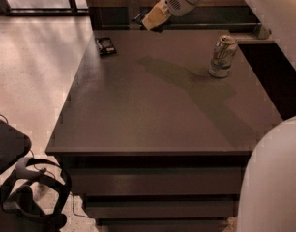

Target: Move rxbar blueberry near rxbar chocolate

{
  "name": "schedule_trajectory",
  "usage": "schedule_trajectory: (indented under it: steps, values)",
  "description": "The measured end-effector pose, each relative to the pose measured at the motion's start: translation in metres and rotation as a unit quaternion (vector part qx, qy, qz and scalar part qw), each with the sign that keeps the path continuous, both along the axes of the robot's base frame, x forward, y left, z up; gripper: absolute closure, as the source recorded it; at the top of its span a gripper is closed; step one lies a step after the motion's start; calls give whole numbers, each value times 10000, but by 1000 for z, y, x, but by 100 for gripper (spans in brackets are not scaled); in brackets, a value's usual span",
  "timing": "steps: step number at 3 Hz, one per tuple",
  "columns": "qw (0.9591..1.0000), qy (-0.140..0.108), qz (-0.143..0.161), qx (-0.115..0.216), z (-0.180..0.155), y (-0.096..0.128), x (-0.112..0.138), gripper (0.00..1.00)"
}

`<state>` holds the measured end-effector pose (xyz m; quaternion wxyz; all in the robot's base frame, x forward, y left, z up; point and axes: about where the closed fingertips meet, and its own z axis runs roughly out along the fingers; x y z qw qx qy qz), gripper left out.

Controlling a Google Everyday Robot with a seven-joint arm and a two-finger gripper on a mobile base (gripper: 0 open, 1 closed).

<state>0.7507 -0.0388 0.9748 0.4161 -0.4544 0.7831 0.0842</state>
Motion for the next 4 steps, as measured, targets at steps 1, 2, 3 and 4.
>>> schedule_trajectory:
  steps: [1,2,3,4]
  values:
    - [9998,192,97,-15,-32,24,29,100]
    - [9990,327,264,170,-57,52,44,100]
    - [9971,528,425,333,-83,81,49,100]
    - [9966,580,461,354,-89,87,49,90]
